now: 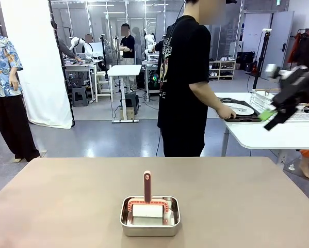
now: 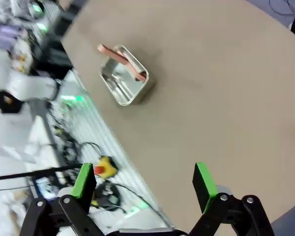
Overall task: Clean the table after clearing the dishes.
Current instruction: When the right (or left) Handle tray is removed, use the right hand (or left hand) to clean the right (or left) side of the table with the Lint Roller.
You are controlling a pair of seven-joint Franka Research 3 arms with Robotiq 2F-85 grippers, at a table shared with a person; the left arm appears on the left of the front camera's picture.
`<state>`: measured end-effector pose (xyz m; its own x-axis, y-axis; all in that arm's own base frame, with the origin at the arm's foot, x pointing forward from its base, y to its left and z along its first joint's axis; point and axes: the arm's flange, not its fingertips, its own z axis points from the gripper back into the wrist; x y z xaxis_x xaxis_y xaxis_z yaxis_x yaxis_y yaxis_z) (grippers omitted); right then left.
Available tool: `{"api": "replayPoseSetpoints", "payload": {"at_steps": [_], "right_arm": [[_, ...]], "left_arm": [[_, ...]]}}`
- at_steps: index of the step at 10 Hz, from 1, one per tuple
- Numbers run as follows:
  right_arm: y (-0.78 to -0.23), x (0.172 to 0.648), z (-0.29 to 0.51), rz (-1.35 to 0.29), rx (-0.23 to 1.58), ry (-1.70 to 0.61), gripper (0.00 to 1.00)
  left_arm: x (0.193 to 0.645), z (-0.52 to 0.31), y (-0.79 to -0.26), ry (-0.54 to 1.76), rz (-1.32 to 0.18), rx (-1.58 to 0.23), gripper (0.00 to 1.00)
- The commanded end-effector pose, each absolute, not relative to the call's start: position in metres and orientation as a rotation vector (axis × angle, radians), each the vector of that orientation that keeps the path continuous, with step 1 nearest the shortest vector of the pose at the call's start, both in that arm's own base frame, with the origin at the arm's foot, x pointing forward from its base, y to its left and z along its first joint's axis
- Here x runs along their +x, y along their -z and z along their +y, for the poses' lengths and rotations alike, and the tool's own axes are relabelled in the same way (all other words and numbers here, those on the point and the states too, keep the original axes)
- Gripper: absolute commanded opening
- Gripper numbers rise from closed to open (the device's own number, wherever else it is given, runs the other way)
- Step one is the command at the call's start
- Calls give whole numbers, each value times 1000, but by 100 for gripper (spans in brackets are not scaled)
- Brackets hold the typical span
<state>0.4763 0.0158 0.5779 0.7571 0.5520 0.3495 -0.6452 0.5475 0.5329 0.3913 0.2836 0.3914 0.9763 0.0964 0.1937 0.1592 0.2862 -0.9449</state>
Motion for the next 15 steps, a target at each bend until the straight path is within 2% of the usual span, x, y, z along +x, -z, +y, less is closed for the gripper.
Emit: {"api": "replayPoseSetpoints", "payload": {"at_steps": [1, 5, 7, 9, 10, 15], "right_arm": [[-555, 456, 73, -252, 470, -887, 100], [-529, 391, 191, -265, 301, -1204, 100], [-503, 372, 219, -271, 227, -1296, 100], [-495, 360, 226, -280, 178, -1339, 100], [-506, 366, 232, -241, 251, -1287, 100], [-503, 367, 227, -251, 237, -1293, 100]], "left_arm": [[387, 282, -393, 43, -238, -1286, 100], [387, 282, -393, 43, -238, -1286, 100], [387, 282, -393, 43, -238, -1286, 100], [387, 282, -393, 43, -238, -1286, 100], [387, 282, -393, 43, -238, -1286, 100], [387, 282, -393, 43, -238, -1286, 100]]}}
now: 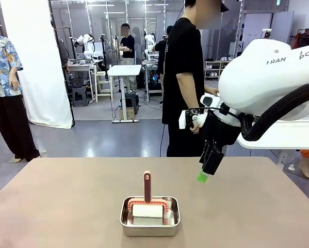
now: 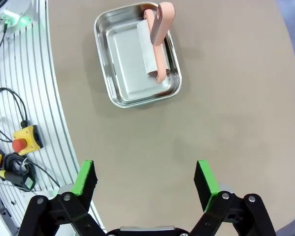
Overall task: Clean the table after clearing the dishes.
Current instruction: When the right (or left) Handle tray is removed, use the right hand (or left hand) to clean the right (or left) side of the table with the Lint Roller.
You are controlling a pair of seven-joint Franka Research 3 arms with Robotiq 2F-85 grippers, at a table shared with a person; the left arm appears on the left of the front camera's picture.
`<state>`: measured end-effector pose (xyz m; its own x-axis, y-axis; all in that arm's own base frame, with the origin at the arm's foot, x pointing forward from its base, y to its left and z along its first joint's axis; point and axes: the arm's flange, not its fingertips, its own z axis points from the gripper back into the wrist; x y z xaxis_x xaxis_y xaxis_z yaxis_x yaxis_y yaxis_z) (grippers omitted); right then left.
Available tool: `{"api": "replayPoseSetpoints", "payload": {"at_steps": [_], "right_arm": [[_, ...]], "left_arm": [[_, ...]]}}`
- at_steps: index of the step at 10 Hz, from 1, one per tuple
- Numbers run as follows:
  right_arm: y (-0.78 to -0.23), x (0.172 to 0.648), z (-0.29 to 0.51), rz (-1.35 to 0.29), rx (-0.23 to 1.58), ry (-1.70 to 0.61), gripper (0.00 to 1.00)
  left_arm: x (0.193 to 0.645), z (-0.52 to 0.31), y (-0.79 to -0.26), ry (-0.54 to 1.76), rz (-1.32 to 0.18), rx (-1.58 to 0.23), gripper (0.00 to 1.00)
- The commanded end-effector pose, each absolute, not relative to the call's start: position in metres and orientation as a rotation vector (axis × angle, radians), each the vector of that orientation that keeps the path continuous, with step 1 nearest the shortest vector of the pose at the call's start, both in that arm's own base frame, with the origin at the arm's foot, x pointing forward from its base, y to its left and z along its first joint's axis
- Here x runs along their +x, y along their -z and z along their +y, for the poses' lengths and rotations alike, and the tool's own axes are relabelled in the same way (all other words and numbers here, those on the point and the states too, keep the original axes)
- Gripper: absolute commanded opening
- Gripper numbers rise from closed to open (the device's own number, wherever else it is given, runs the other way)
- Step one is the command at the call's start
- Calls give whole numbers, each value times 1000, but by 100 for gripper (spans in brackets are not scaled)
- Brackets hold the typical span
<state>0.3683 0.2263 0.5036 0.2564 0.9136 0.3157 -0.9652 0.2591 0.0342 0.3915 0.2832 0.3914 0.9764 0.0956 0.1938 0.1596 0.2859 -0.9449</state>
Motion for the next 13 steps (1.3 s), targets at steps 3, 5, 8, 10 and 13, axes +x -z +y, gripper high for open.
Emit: {"api": "replayPoseSetpoints", "payload": {"at_steps": [3, 5, 8, 10, 13], "right_arm": [[-488, 387, 282, -221, 200, -1481, 100], [-494, 399, 321, -182, 119, -1550, 100], [-489, 411, 376, -136, 47, -1619, 100], [-481, 413, 401, -120, 16, -1625, 100], [-463, 416, 425, -96, -5, -1624, 100]], "left_arm": [[387, 282, -393, 43, -238, -1286, 100], [387, 282, -393, 43, -238, -1286, 100], [387, 282, -393, 43, -238, -1286, 100], [387, 282, -393, 43, -238, -1286, 100], [387, 282, -393, 43, -238, -1286, 100]]}}
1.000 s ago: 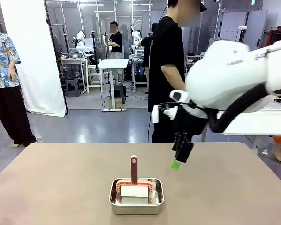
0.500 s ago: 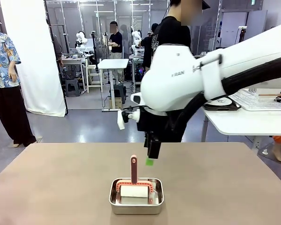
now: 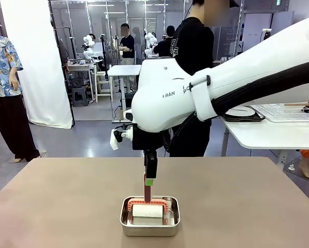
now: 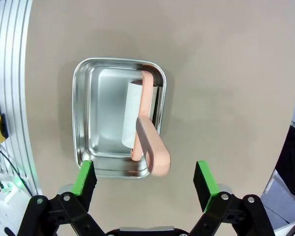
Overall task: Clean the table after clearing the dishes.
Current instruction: When the right (or left) Handle tray is removed, use the right hand (or left hand) to clean the right (or left) side of the table with the Lint Roller.
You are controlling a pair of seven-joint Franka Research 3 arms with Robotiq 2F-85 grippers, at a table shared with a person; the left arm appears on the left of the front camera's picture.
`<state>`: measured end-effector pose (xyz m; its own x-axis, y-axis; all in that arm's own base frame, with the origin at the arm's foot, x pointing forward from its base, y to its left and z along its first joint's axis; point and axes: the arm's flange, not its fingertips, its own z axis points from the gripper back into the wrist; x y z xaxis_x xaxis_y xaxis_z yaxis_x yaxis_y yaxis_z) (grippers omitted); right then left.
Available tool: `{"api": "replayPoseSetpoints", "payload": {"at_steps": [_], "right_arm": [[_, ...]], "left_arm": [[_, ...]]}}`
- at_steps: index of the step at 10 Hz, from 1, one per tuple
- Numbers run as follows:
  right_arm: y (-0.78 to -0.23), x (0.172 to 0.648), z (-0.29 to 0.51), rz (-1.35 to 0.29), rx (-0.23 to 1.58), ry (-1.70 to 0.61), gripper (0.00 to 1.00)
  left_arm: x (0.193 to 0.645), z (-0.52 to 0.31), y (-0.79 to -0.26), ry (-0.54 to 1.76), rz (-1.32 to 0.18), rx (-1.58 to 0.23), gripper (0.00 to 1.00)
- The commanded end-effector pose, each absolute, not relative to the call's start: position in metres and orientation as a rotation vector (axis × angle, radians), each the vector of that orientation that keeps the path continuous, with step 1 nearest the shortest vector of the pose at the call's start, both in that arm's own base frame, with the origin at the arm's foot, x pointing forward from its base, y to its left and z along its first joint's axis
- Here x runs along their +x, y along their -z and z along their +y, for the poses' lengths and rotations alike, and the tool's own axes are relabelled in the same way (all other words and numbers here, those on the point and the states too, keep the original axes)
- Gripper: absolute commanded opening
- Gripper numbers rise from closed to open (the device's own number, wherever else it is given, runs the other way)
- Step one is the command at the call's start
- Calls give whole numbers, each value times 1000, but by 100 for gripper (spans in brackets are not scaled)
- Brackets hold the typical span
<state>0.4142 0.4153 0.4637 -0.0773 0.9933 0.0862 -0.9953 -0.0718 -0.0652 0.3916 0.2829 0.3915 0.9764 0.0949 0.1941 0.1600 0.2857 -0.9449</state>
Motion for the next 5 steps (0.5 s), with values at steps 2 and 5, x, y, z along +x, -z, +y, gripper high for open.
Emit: {"api": "replayPoseSetpoints", "payload": {"at_steps": [2, 5], "right_arm": [[-455, 418, 435, -72, -25, -1606, 100], [-438, 419, 437, -38, -62, -1576, 100]], "left_arm": [[387, 282, -393, 43, -238, -1286, 100], [387, 282, -393, 43, -238, -1286, 100]]}}
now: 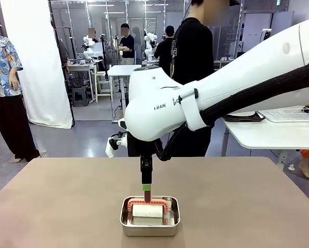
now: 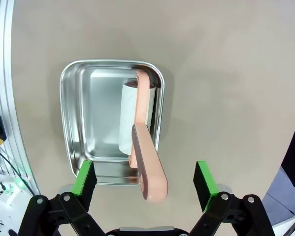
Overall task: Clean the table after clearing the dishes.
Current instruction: When the right (or left) Handle tray is removed, use the right hand (or left hand) to clean the right (or left) side of the table with the Lint Roller.
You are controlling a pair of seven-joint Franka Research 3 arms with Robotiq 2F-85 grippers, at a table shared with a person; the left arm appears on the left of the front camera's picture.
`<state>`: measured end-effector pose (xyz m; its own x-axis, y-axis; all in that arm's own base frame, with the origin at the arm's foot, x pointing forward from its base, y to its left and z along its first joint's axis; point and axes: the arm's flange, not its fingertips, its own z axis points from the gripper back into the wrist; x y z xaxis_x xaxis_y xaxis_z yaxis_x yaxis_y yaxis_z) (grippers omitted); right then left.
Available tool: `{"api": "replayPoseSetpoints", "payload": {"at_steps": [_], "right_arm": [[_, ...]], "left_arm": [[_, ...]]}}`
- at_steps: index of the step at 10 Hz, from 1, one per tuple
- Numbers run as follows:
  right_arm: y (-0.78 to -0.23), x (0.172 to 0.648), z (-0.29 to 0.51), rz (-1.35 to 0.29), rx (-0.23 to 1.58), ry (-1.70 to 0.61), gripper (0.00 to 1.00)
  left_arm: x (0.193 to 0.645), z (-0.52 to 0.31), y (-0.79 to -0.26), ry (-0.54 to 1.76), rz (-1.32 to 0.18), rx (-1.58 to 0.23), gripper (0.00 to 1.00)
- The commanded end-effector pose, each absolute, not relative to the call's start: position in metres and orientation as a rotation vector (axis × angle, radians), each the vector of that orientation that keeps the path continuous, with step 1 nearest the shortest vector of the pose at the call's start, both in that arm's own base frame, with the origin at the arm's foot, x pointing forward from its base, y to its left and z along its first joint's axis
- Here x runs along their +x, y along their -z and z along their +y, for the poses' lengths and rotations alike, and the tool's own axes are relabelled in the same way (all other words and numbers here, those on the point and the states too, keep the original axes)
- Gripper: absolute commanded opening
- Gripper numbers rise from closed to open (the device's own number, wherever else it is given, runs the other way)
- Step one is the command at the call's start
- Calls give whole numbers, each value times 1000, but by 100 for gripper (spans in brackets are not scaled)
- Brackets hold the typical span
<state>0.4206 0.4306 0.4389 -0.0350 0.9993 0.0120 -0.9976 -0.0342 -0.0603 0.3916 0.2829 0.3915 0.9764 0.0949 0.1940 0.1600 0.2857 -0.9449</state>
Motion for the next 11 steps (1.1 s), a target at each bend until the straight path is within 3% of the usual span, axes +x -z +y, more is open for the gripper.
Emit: {"api": "replayPoseSetpoints", "payload": {"at_steps": [1, 5, 6, 9, 10, 11], "right_arm": [[-434, 420, 436, -37, -72, -1569, 100], [-423, 423, 436, -57, -74, -1552, 100], [-421, 423, 436, -54, -75, -1552, 96], [-421, 425, 435, -62, -73, -1545, 71], [-419, 426, 435, -52, -78, -1545, 57], [-419, 426, 436, -53, -62, -1544, 52]], "left_arm": [[387, 282, -393, 43, -238, -1286, 100], [387, 282, -393, 43, -238, -1286, 100], [387, 282, -393, 43, -238, -1286, 100], [387, 282, -393, 43, -238, -1286, 100], [387, 282, -393, 43, -238, -1286, 100], [387, 282, -393, 43, -238, -1286, 100]]}}
